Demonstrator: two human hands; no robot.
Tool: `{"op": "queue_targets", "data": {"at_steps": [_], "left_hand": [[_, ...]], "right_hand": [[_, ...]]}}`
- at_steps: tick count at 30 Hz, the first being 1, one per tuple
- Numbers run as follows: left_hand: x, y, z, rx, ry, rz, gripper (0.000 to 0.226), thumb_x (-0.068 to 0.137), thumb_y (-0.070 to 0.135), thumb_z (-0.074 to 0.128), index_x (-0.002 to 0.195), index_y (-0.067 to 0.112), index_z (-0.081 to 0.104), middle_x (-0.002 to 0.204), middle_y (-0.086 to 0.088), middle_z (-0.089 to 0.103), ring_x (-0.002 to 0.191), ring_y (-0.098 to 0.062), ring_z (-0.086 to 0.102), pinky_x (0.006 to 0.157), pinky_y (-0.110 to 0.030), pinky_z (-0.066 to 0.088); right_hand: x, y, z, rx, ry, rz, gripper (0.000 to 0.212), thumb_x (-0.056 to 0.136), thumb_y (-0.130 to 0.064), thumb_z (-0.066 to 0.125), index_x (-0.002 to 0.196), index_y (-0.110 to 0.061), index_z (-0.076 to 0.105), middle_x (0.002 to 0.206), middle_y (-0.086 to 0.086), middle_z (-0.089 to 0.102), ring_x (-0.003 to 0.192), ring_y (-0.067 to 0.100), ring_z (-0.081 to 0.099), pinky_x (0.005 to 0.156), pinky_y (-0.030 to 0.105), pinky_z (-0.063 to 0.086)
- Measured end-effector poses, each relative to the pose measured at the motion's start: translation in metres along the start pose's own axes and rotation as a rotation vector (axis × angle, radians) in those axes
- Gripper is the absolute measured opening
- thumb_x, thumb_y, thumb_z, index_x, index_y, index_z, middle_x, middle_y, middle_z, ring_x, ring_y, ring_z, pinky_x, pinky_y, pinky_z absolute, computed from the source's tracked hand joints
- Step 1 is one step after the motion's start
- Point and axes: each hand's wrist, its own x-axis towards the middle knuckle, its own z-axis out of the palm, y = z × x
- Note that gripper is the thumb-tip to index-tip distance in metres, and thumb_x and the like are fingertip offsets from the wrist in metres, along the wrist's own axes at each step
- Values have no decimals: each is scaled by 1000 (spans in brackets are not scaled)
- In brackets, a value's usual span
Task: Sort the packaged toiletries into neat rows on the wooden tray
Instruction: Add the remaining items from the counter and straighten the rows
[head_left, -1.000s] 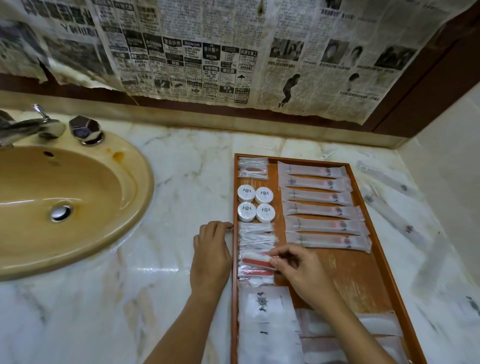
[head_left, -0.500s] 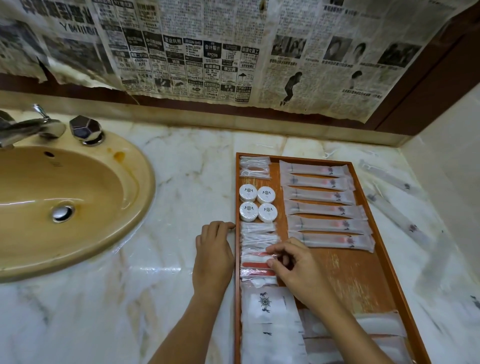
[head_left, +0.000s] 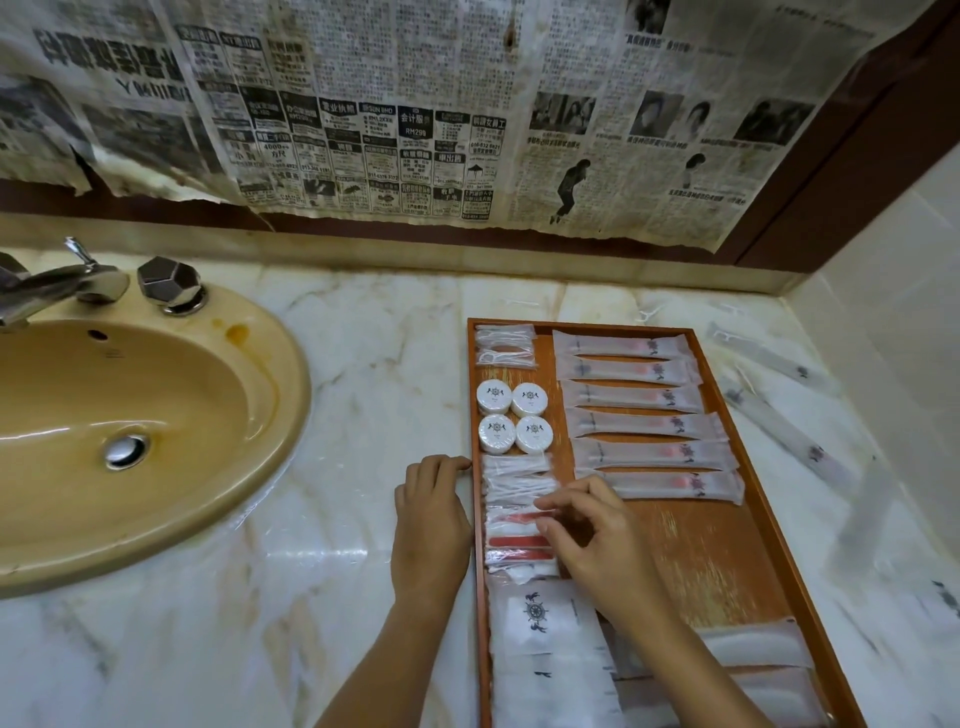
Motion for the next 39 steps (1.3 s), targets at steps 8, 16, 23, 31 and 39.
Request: {"op": "queue_targets", "data": {"at_steps": [8,16,23,31,39], "left_hand": [[-2,6,-9,-121,-30,-63,31,97,17,44,124,24,55,122,7,56,115,-12,47,95,-21,30],[18,50,-24,-277,61,-24,27,98,18,41,121,24,54,117,7,55,110,-9,49,99,-33,41],[43,110,-7,-277,-27,206,26,97,7,46,113,24,58,113,7,58,108,-8,52,88,-12,38],[60,185,69,-186,-190,350,24,97,16,50,110,31,61,112,12,58,109,-6,51,95,-33,47],[74,252,138,-8,-292,371,23,97,20,53,114,24,66,116,6,63,112,-13,52,96,-33,44]], "right_hand": [[-11,-13,-34,-50,125,37,17,88,-16,69,90,-33,71,95,-15,58,87,3,59,71,13,49],[-23,2,-67,-36,290,111,21,88,-17,69,93,-37,68,98,-15,60,86,4,58,74,24,55],[-22,25,-112,-52,427,135,23,87,-10,69,94,-32,71,98,-17,62,92,-6,56,78,7,45],[-13,98,-196,-102,548,259,20,86,-12,72,97,-29,69,94,-18,63,86,3,55,75,20,44],[24,181,-253,-238,416,360,33,88,-23,71,120,-15,67,114,2,66,111,24,51,88,31,41]]}}
